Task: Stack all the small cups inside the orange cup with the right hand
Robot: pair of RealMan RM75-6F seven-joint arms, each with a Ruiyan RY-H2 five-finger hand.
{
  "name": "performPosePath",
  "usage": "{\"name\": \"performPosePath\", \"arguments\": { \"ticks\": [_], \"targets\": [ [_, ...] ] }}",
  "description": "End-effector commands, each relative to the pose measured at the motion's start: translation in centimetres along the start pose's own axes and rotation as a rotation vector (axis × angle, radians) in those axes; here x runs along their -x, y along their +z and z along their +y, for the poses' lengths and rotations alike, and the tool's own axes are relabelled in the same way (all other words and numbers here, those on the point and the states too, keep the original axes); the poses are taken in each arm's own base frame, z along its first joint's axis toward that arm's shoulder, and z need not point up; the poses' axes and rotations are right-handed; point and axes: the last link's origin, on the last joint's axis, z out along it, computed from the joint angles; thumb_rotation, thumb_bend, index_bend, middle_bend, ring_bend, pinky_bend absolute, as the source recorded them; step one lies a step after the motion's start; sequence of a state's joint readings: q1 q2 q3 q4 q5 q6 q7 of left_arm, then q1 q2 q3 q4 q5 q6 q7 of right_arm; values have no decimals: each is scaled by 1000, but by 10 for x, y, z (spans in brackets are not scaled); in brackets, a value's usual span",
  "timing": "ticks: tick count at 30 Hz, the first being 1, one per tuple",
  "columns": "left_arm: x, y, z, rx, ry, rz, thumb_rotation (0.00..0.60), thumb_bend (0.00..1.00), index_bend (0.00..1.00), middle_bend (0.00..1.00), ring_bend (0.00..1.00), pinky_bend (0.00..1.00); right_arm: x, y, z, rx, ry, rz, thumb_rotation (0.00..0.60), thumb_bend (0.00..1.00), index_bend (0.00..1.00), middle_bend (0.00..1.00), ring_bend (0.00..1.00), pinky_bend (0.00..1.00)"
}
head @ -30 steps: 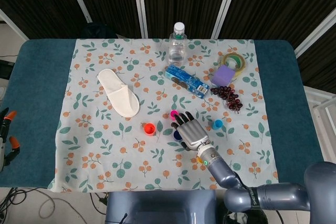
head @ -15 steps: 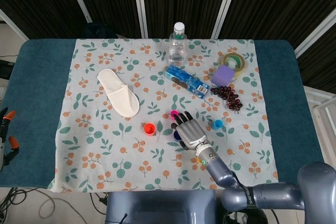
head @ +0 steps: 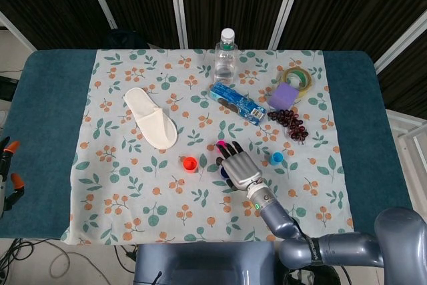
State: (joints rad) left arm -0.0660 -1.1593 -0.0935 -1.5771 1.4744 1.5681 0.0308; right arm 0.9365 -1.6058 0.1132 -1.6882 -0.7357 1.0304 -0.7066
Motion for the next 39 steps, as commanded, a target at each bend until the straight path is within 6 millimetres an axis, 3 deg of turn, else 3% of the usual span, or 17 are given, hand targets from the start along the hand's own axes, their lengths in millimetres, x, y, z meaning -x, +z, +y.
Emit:
{"name": "performPosePath", "arguments": {
  "ticks": [1, 39],
  "targets": [
    [0, 0, 0, 0, 0, 0, 600, 730, 109, 5, 0, 0, 0, 1, 1, 4, 0, -3, 600, 430, 334, 0, 0, 0],
    [1, -1, 1, 1, -5, -7, 600, 730, 119, 5, 0, 0, 2, 4, 0, 4, -26, -4, 600, 430, 439, 0, 0, 0]
  ]
}}
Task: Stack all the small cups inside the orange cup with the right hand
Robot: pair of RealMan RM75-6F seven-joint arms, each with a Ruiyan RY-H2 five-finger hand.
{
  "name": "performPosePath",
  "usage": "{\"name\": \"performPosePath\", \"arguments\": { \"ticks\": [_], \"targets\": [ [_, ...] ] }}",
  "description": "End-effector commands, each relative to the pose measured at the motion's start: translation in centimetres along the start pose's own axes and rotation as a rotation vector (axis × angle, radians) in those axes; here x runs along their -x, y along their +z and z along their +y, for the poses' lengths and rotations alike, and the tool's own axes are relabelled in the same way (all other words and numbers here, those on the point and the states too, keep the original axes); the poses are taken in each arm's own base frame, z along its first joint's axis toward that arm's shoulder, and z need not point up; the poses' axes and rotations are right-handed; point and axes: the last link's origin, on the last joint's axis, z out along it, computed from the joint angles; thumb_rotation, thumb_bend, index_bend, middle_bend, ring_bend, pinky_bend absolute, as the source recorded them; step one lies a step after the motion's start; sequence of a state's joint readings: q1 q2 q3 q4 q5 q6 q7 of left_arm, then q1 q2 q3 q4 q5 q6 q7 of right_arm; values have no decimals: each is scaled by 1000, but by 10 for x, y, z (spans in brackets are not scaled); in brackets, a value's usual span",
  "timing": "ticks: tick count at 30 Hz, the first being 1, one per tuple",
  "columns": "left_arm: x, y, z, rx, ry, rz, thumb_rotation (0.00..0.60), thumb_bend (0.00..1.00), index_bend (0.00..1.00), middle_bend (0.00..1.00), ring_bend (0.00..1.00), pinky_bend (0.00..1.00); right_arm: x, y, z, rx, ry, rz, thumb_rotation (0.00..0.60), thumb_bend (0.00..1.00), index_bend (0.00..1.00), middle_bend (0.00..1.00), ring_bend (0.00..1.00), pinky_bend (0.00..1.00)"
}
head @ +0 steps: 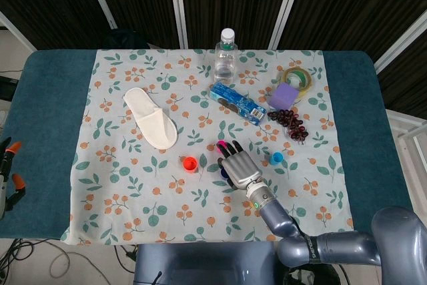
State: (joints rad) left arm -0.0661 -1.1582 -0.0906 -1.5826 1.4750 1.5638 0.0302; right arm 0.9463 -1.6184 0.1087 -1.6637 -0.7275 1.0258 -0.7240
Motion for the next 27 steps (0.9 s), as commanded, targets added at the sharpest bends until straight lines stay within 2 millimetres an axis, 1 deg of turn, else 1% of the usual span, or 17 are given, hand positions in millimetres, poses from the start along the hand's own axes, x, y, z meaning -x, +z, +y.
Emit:
{"name": "performPosePath", "arguments": {
  "ticks": [1, 13, 18, 22, 27],
  "targets": [
    [0, 0, 0, 0, 0, 1, 600, 730, 119, 5, 0, 0, 0, 0, 0, 0, 1, 1, 600, 430, 440, 0, 0, 0],
    [0, 0, 0, 0, 0, 0, 600, 730, 119, 5, 0, 0, -7, -4, 0, -11, -7, 18, 600, 430, 453, 0, 0, 0],
    [0, 0, 0, -1, 1, 0, 600, 730, 119, 5, 0, 0, -18, -10, -1, -23, -17, 37, 600, 429, 454, 0, 0, 0],
    [0, 0, 1, 2, 4, 1, 600, 730, 119, 5, 0, 0, -30, -16, -4, -35, -23, 61, 600, 430, 454, 0, 0, 0],
    [-1, 0, 1, 1, 4, 6, 600, 730, 119, 5, 0, 0, -44, -16, -11, -44, -13, 83, 600, 430, 454, 0, 0, 0]
  ]
}}
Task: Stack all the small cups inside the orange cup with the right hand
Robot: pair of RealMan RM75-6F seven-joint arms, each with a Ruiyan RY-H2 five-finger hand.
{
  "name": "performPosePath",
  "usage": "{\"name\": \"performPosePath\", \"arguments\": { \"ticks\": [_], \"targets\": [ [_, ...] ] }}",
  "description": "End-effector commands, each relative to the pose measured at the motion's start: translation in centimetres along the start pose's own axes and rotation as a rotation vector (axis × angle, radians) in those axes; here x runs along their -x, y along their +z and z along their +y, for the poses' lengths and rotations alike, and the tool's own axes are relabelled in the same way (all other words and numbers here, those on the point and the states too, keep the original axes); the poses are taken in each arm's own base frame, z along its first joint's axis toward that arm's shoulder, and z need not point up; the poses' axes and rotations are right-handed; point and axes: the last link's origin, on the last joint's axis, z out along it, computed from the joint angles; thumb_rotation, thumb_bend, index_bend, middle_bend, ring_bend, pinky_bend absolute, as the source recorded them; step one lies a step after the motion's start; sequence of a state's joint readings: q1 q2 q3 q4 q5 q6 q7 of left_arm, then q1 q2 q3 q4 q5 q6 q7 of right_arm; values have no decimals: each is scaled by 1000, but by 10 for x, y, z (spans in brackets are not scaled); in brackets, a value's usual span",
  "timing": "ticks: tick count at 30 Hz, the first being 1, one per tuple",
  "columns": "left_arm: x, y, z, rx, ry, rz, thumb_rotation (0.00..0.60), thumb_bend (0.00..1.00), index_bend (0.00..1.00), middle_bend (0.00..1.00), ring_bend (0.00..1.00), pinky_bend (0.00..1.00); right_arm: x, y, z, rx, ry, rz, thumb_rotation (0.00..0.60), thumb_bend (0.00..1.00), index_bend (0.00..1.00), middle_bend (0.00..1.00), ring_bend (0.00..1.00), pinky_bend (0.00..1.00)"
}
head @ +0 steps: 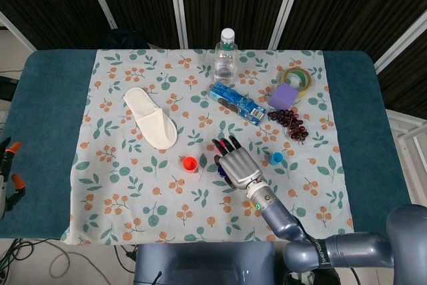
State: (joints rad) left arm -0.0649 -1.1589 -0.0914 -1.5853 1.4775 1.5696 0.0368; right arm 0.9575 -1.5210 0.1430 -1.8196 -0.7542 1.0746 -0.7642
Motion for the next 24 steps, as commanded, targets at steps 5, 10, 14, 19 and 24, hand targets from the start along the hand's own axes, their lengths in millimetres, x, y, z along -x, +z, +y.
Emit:
{"name": "performPosePath", "arguments": {
  "ticks": [5, 10, 14, 19, 24],
  "targets": [
    [0, 0, 0, 0, -1, 0, 600, 730, 119, 5, 0, 0, -16, 6, -10, -11, 8, 28, 600, 430, 454, 0, 0, 0],
    [0, 1, 0, -1, -4, -1, 600, 730, 119, 5, 0, 0, -22, 14, -17, -18, 24, 37, 600, 430, 454, 0, 0, 0],
    [0, 1, 0, -3, -8, -1, 600, 730, 119, 5, 0, 0, -24, 19, -26, -36, 36, 43, 600, 430, 454, 0, 0, 0],
    [0, 1, -1, -12, -12, -3, 600, 730, 119, 5, 0, 0, -27, 26, -35, -52, 31, 44, 600, 430, 454, 0, 0, 0],
    [0, 2, -3, -25, -16, 0, 600, 730, 119, 5, 0, 0, -29, 32, -44, -71, 29, 38, 600, 429, 454, 0, 0, 0]
  ]
}}
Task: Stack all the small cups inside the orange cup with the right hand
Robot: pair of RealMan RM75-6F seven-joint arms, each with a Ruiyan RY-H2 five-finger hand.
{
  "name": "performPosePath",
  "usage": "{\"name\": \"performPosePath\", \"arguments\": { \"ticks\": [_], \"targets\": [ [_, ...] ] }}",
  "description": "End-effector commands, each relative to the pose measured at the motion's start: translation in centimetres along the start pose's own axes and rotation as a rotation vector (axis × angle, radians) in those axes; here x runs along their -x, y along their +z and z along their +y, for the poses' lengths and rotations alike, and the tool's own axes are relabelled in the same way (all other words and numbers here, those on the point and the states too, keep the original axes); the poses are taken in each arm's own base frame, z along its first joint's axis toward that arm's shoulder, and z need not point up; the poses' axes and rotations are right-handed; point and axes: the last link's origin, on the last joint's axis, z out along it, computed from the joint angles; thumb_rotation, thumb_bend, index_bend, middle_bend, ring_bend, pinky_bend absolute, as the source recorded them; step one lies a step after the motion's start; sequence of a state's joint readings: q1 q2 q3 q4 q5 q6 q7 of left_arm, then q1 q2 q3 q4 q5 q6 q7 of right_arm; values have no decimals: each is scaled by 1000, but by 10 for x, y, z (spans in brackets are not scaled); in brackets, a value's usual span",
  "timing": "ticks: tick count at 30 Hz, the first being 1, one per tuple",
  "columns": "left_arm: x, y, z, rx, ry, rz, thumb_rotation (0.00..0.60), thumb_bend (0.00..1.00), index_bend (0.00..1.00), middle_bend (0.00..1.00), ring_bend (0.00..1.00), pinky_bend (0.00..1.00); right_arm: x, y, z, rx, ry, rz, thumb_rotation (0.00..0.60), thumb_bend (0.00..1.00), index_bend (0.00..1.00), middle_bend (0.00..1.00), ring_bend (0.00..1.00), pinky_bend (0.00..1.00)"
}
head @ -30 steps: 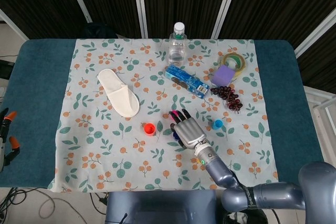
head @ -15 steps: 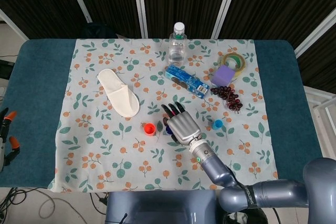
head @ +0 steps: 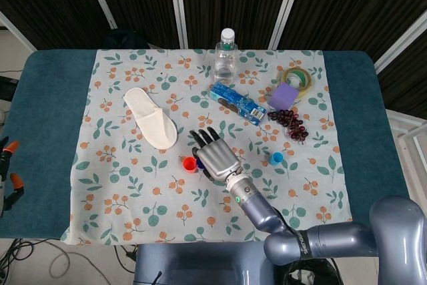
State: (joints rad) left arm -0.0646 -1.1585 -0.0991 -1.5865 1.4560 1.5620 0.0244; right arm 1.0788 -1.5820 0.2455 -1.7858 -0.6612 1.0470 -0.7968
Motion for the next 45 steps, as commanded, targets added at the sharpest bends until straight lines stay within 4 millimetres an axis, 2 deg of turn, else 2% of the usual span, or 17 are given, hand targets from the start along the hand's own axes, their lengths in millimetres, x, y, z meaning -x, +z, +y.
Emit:
{"name": "performPosePath", "arguments": {
  "ticks": [1, 15, 22, 45],
  "targets": [
    [0, 0, -1, -5, -2, 0, 600, 730, 120, 5, 0, 0, 1, 4, -5, -10, -2, -7, 600, 429, 454, 0, 0, 0],
    [-2, -1, -3, -16, -10, 4, 600, 730, 119, 5, 0, 0, 5, 26, -25, -15, 10, -14, 600, 430, 454, 0, 0, 0],
    [-4, -3, -5, -23, -11, 9, 600, 730, 119, 5, 0, 0, 6, 31, -31, -20, 9, -13, 600, 429, 454, 0, 0, 0],
    [-7, -4, -9, -36, -10, 15, 600, 730, 119, 5, 0, 0, 14, 38, -24, -4, 11, -33, 600, 429, 453, 0, 0, 0]
  ]
}}
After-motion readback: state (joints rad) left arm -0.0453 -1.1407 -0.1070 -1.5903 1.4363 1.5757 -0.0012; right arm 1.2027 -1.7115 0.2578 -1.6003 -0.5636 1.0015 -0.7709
